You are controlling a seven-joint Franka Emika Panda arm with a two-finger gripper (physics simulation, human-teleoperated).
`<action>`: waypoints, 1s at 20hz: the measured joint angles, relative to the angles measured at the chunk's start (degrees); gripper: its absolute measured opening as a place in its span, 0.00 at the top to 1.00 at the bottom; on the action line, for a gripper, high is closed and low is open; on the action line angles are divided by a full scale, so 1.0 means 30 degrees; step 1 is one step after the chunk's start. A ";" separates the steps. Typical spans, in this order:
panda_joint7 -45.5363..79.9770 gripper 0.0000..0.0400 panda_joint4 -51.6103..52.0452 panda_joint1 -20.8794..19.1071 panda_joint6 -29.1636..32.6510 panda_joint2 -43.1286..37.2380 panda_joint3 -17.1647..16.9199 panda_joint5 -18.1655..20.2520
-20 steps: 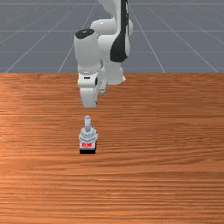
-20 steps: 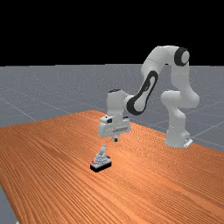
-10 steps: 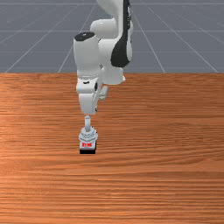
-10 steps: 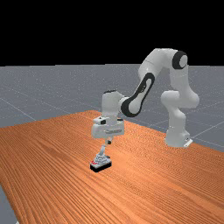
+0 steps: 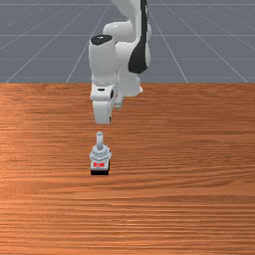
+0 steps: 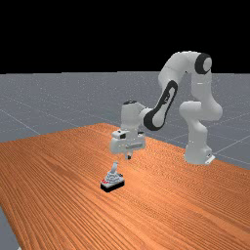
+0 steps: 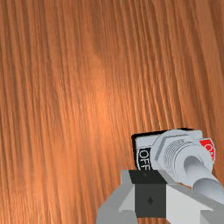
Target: Turn on the trigger
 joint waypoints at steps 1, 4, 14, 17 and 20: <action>-0.0768 1.00 0.0585 -0.0466 -0.1056 0.0431 0.0396 0.0860; -0.1018 1.00 0.1339 -0.0765 -0.1514 0.1774 0.0728 0.1322; -0.2006 1.00 0.0690 -0.1399 0.0328 0.1973 0.0915 0.2313; -0.2365 1.00 0.0563 -0.1548 0.0739 0.1924 0.1138 0.2714; -0.2607 1.00 0.1131 -0.1748 0.0857 0.2313 0.1381 0.3042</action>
